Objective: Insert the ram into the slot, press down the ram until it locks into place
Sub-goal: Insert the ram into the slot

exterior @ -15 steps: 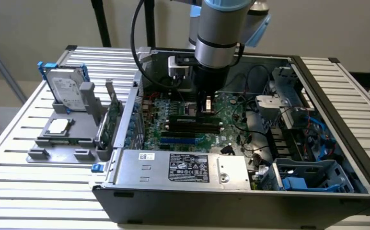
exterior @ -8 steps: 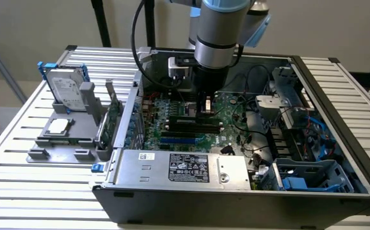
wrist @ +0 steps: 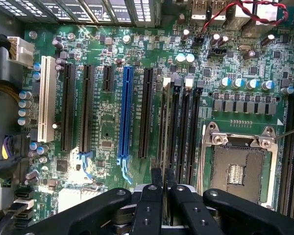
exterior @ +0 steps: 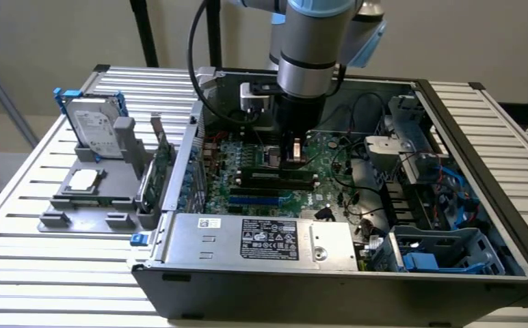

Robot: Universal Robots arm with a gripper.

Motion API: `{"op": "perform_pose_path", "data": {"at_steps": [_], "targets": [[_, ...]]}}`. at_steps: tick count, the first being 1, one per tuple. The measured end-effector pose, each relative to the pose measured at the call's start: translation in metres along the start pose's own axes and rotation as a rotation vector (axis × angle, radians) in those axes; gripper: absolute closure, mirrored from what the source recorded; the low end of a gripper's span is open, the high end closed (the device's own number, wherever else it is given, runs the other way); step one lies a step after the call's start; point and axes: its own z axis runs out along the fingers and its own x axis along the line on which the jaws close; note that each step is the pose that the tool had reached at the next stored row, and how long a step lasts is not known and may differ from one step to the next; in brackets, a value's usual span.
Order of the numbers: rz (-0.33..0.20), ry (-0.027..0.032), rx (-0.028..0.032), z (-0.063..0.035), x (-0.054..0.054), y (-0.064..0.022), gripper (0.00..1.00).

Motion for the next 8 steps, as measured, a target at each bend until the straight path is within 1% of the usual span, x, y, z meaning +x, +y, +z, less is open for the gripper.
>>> {"op": "perform_pose_path", "data": {"at_steps": [2,8], "targets": [[0.000,0.0034,-0.0002,0.0009,-0.0008,-0.0001,0.87],[0.000,0.0109,-0.0004,0.0025,-0.0026,-0.0015,0.87]]}}
